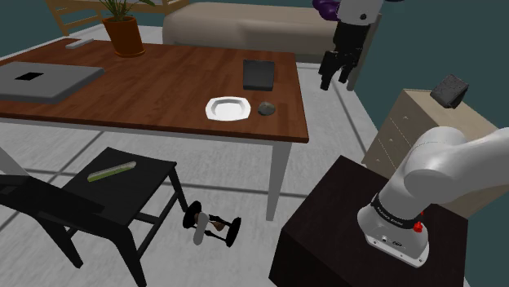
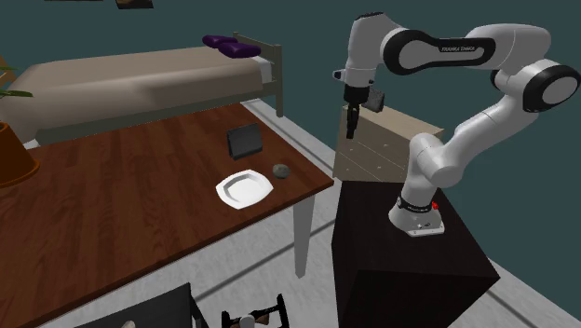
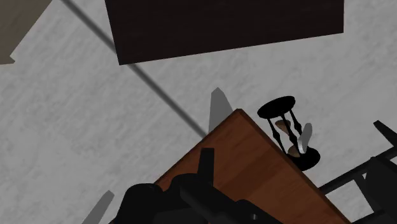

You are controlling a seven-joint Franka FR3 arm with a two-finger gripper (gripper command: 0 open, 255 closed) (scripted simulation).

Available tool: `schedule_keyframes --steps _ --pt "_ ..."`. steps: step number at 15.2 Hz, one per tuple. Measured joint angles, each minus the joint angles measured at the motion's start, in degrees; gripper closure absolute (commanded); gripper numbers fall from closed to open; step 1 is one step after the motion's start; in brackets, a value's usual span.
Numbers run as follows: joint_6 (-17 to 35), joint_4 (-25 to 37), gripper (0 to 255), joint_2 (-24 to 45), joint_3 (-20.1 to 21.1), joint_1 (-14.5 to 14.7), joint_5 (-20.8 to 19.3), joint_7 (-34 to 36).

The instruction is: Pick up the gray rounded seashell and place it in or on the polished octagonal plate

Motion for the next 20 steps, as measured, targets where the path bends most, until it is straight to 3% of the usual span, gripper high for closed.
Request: schedule_keyframes --steps 2,7,20 --pt "0.7 0.1 0 1.0 0.0 -0.1 0.2 0.3" --pt "6.2 3.2 0 11.0 0.2 -1.0 2.0 4.0" --pt "16.8 19.0 0 41.4 -0.9 -2.7 7.8 12.7"
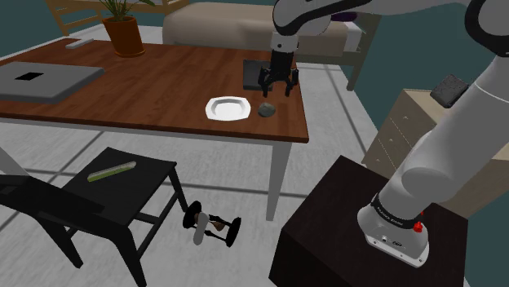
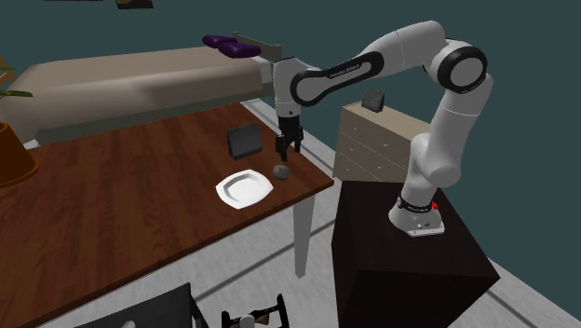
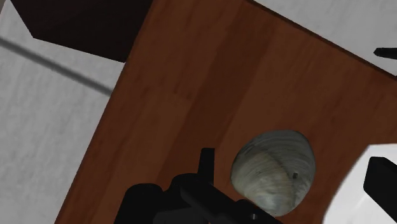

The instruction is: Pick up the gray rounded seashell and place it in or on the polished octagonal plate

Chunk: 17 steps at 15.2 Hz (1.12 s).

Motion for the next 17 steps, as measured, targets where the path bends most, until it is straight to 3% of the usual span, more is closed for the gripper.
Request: schedule_keyframes --steps 6,17 --pt "1.8 8.0 0 11.4 -1.0 -1.0 2.7 2.3" --pt "6.9 5.2 0 13.7 -0.6 -0.6 3.5 2.1"
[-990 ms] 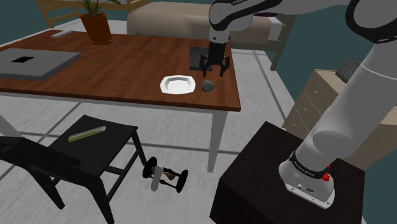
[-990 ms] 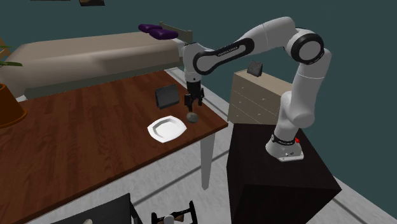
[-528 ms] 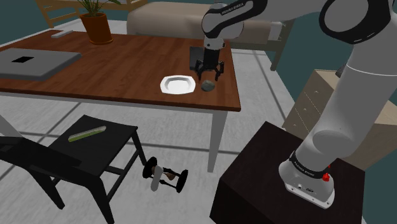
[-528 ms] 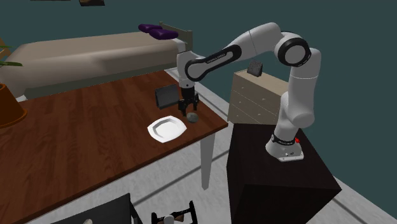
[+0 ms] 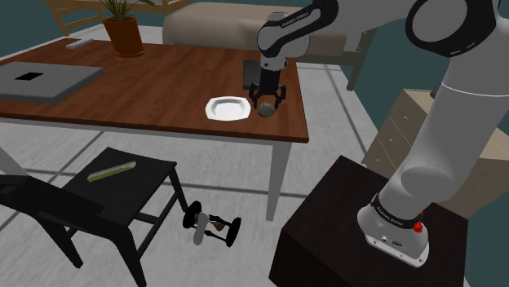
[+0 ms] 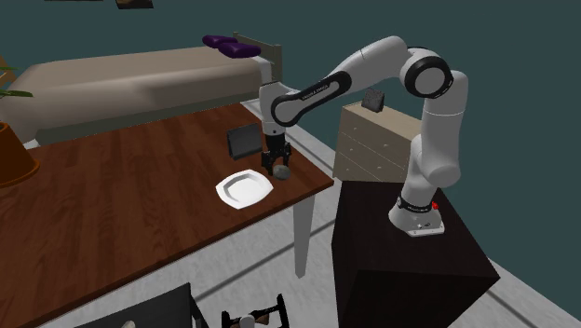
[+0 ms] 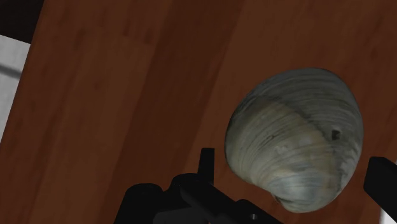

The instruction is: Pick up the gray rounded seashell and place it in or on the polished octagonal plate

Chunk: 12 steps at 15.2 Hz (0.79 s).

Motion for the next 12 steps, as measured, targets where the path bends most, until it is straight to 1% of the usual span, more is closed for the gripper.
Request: schedule_keyframes --steps 2,3,12 --pt "0.0 0.0 0 0.0 0.0 0.0 0.0 0.0" --pt "0.0 0.0 255 0.0 0.0 0.0 0.0 0.0" --pt "0.0 0.1 255 0.0 0.0 0.0 0.0 0.0"
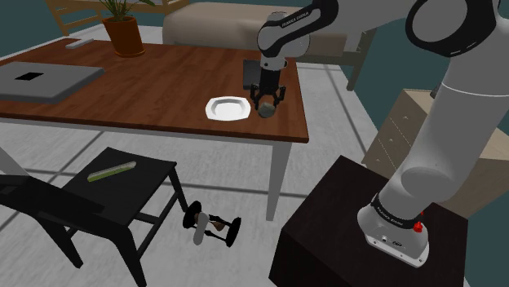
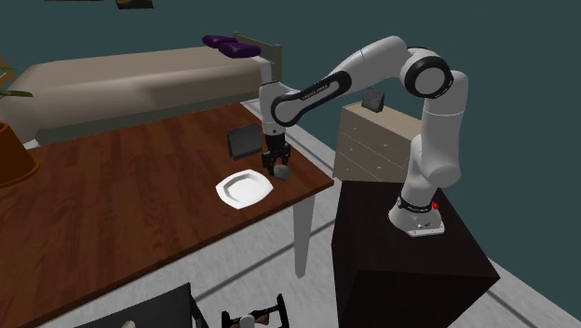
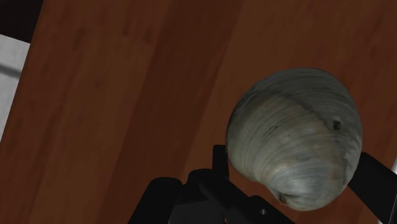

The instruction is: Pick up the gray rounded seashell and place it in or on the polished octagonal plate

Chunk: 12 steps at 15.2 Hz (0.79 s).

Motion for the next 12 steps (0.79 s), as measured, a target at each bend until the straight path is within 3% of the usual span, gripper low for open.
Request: schedule_keyframes --steps 10,11,12 --pt "-5.4 3.2 255 -2.3 -0.1 -0.1 -0.6 1.1" --pt "-5.4 3.2 0 -2.3 -0.1 -0.1 -0.6 1.1" --pt "-5.4 3.2 0 -2.3 -0.1 -0.1 -0.6 1.1"
